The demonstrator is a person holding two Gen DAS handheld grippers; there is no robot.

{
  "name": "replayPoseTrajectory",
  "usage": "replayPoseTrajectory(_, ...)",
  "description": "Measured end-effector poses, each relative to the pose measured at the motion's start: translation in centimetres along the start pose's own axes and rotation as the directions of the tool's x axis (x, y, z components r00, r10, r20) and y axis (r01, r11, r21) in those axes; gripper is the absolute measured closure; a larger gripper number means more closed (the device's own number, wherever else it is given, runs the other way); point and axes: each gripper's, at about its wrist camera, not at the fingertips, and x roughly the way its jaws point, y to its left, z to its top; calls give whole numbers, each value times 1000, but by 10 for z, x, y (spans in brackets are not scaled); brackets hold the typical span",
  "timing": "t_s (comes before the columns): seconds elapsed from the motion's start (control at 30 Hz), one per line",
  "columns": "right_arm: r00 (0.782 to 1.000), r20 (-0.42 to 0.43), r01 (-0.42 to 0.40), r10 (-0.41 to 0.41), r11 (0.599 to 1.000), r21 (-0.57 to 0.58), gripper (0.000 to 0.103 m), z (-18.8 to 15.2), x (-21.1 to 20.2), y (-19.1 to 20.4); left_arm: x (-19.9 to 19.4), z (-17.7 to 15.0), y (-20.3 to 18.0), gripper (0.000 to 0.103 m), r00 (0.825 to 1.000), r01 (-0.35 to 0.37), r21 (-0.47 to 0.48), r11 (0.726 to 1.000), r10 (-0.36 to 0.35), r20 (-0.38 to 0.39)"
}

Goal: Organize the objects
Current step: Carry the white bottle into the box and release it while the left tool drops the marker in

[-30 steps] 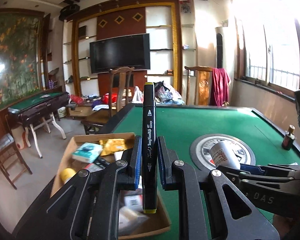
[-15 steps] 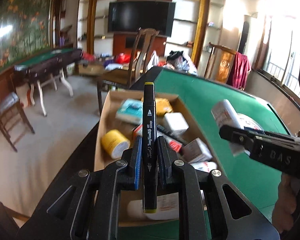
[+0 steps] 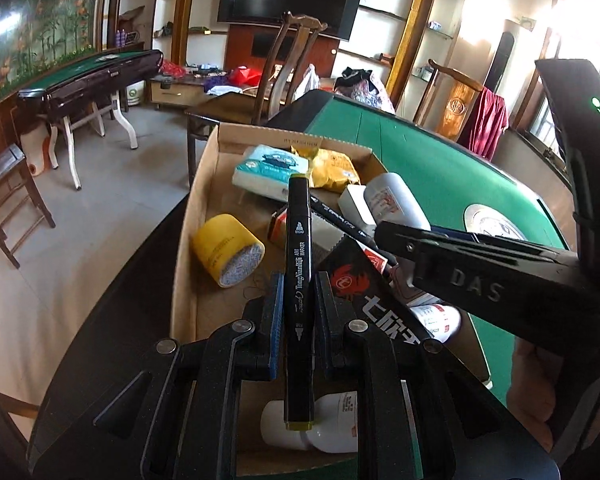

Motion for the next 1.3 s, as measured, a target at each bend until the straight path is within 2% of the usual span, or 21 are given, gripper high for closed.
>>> replayPoseTrajectory(0.2,1000,5,-2,2,1000,16,68,7,11,-1,1,0,1,89,1000,20,-6,1000,-20,20)
replayPoseTrajectory(0.33,999,51,0,1,1000,-10,53,9,0,1,-8,2,6,89,997,43,-17,999,-42,67)
replayPoseTrajectory(0.37,998,68,-7,8,1000,-15,50,9,-5,1,-11,3,7,85,996,53,-18,998,-52,79)
replayPoseTrajectory(0.43,995,101,-14,15,1000,-16,44,9,-20,-2,-19,2,5,65,992,55,-8,998,-54,111)
replayPoseTrajectory(0.47,993,115,-18,19,1000,-8,41,8,-28,-5,-24,2,4,48,990,43,4,999,-43,133)
replayPoseTrajectory(0.5,990,136,-36,34,999,9,41,5,-39,-9,-30,1,1,42,986,33,19,999,-36,161)
replayPoseTrajectory(0.6,984,166,-72,64,997,41,36,-8,-61,-21,-44,-1,-4,40,975,14,48,999,-24,219)
replayPoseTrajectory(0.7,981,180,-83,73,995,52,36,-24,-76,-29,-50,-3,-6,39,969,-54,37,998,43,242)
replayPoseTrajectory(0.9,979,194,-72,62,997,41,36,-49,-92,-34,-50,-3,-1,39,971,-78,14,997,73,227)
replayPoseTrajectory(1.3,978,205,-26,37,998,-57,36,-81,-94,-12,-58,-12,-8,39,954,-167,42,985,151,258)
